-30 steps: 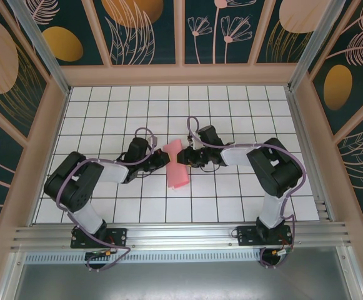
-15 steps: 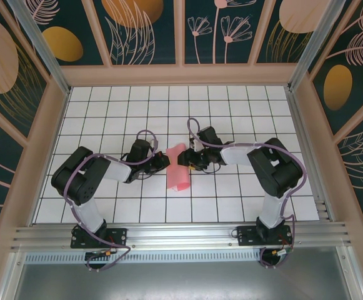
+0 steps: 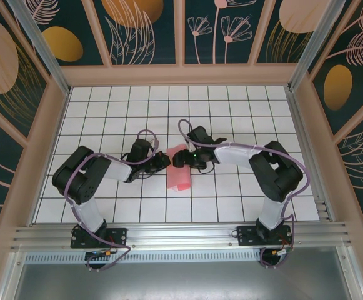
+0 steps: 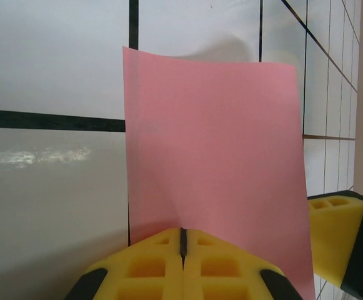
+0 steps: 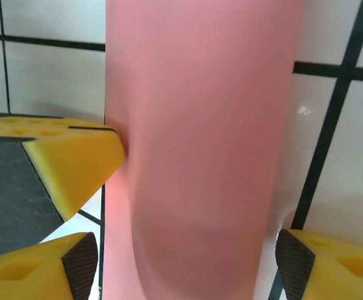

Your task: Fold a paper plane with a square sheet of paper (pick it up from the middle)

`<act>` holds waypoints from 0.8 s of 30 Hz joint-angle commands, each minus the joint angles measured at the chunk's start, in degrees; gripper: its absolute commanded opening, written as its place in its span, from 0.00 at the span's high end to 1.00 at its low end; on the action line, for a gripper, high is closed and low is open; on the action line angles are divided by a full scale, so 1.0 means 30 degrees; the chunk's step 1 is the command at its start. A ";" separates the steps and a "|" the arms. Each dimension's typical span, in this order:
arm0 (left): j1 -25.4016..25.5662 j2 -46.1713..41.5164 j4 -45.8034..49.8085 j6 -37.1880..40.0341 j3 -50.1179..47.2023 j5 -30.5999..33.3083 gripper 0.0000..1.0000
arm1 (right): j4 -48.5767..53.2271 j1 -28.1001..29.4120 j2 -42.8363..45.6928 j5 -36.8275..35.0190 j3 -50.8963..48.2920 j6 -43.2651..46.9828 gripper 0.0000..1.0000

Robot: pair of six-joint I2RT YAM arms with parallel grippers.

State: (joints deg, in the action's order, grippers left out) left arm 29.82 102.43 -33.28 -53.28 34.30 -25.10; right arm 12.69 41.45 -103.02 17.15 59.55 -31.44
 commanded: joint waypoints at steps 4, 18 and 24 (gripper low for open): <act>0.0195 0.0250 -0.0710 -0.0129 0.0255 -0.0618 1.00 | 0.1480 0.0597 -0.0416 -0.1675 0.0417 -0.0096 0.29; 0.0180 -0.2212 0.0560 0.0577 0.0247 0.0446 0.76 | -0.0902 -0.0842 0.0554 0.1100 -0.1994 0.0956 0.58; 0.0195 -0.3043 0.1338 0.0883 0.0079 0.1509 0.63 | -0.1996 -0.1748 0.0866 0.3071 -0.3003 0.2189 0.61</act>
State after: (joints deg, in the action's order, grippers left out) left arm 30.02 94.61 -31.59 -51.77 34.30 -22.63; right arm 6.44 37.65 -101.80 23.40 52.69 -27.90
